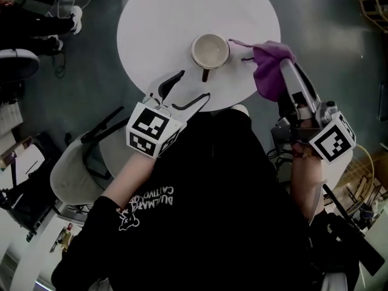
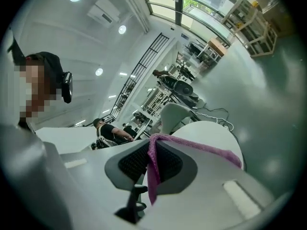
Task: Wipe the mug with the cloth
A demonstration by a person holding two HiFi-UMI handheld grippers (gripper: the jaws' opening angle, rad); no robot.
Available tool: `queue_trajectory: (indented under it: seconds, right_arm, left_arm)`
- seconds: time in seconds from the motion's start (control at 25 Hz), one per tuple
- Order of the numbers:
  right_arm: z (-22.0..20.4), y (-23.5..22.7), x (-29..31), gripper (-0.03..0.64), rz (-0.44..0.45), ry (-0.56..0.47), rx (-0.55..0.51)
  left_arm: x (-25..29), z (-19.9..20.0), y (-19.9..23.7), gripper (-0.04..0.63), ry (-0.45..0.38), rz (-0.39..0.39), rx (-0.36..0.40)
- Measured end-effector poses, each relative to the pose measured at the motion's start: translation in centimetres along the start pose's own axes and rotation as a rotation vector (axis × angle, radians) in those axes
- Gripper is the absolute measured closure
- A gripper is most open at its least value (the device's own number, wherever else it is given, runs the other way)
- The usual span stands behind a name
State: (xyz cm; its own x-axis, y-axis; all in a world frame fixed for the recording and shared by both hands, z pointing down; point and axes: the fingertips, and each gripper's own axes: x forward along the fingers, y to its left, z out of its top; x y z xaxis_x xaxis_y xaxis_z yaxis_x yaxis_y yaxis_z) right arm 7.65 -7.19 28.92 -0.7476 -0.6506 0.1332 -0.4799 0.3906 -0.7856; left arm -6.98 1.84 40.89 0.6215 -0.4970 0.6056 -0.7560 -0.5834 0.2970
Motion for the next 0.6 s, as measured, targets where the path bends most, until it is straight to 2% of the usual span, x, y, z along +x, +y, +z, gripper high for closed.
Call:
queue_trajectory:
  seconds: [0.08, 0.2, 0.4, 0.6]
  right_arm:
    - [-0.7, -1.3, -0.5, 0.577, -0.026, 0.002, 0.028]
    - [-1.9, -3.2, -1.4, 0.577, -0.058, 0.011, 0.07]
    - [-2.8, -4.5, -1.9, 0.577, -0.078, 0.038, 0.091]
    - [-4.2, -5.2, -2.0, 0.577, -0.073, 0.064, 0.129]
  left_arm:
    - [1.8, -0.3, 0.3, 0.245, 0.011, 0.026, 0.007]
    - [4.1, -0.1, -0.6, 0.246, 0.009, 0.022, 0.011]
    - [5.9, 1.3, -0.7, 0.343, -0.002, 0.054, 0.018]
    - [6.6, 1.6, -0.9, 0.344, 0.004, 0.041, 0.015]
